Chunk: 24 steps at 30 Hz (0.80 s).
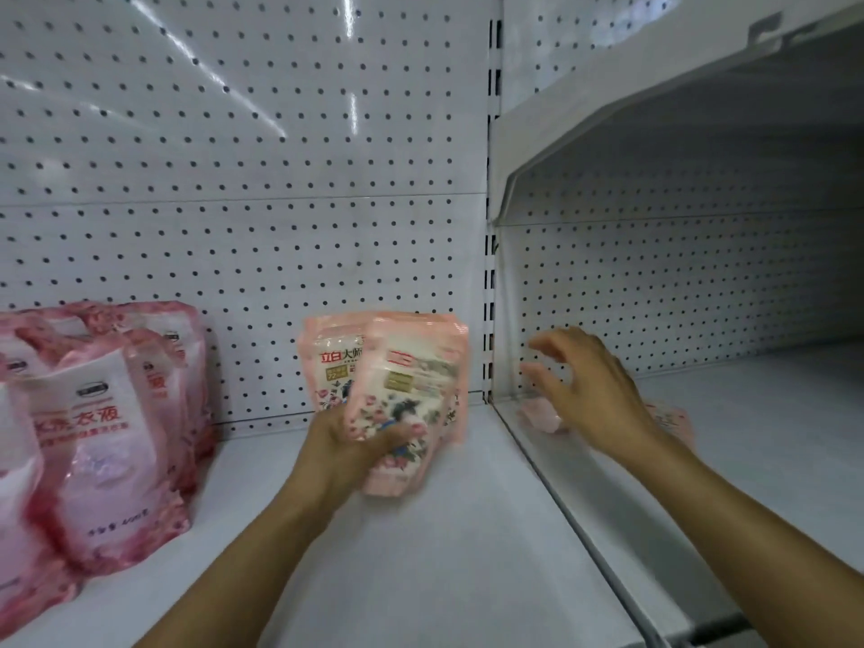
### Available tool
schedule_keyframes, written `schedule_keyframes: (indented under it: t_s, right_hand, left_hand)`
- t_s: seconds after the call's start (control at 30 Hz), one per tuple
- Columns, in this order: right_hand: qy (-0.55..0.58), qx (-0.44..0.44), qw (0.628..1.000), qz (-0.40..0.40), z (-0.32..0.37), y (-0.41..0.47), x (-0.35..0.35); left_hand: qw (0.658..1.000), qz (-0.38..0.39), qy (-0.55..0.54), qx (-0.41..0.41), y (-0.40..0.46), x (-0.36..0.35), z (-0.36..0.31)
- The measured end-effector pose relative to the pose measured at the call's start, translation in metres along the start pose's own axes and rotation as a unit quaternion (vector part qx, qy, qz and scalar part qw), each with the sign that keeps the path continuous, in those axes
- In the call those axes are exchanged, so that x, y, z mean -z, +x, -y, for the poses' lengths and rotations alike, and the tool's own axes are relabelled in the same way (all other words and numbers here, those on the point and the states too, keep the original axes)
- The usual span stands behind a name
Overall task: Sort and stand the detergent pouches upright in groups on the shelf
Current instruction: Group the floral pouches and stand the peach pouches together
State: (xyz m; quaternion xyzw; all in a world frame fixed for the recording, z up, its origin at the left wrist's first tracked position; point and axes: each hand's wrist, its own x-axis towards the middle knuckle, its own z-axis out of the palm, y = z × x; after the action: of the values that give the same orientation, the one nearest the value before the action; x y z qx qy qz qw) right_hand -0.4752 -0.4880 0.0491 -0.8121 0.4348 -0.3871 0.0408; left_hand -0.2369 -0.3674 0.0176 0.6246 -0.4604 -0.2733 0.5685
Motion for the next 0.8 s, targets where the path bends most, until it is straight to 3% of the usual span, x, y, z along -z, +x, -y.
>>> schedule_keyframes:
  t_s: [0.07, 0.17, 0.4, 0.47, 0.57, 0.67, 0.8]
  right_hand:
    - [-0.087, -0.127, 0.981, 0.114, -0.034, -0.002, -0.014]
    - [-0.186, -0.149, 0.940, 0.245, -0.064, -0.013, -0.034]
    - [-0.279, 0.023, 0.949, 0.142, -0.054, -0.005, -0.042]
    - [-0.185, 0.009, 0.977, 0.102, -0.050, -0.004, -0.035]
    - [0.070, -0.051, 0.996, 0.031, -0.037, 0.000, -0.020]
    - [0.291, -0.125, 0.948, 0.037, -0.011, 0.003, -0.005]
    - [0.353, -0.155, 0.910, 0.151, 0.019, -0.002, -0.002]
  left_hand:
    - [0.996, -0.051, -0.072, 0.024, 0.006, 0.016, 0.007]
    - [0.990, -0.071, -0.098, 0.068, 0.008, 0.022, 0.022]
    - [0.979, -0.083, -0.161, 0.091, 0.015, 0.025, 0.037]
    - [0.977, -0.086, -0.172, 0.091, 0.016, 0.024, 0.039]
    - [0.977, -0.085, -0.170, 0.092, 0.019, 0.024, 0.045]
    - [0.979, -0.095, -0.158, 0.085, 0.022, 0.022, 0.047]
    - [0.978, -0.163, -0.130, -0.003, 0.014, 0.017, 0.030]
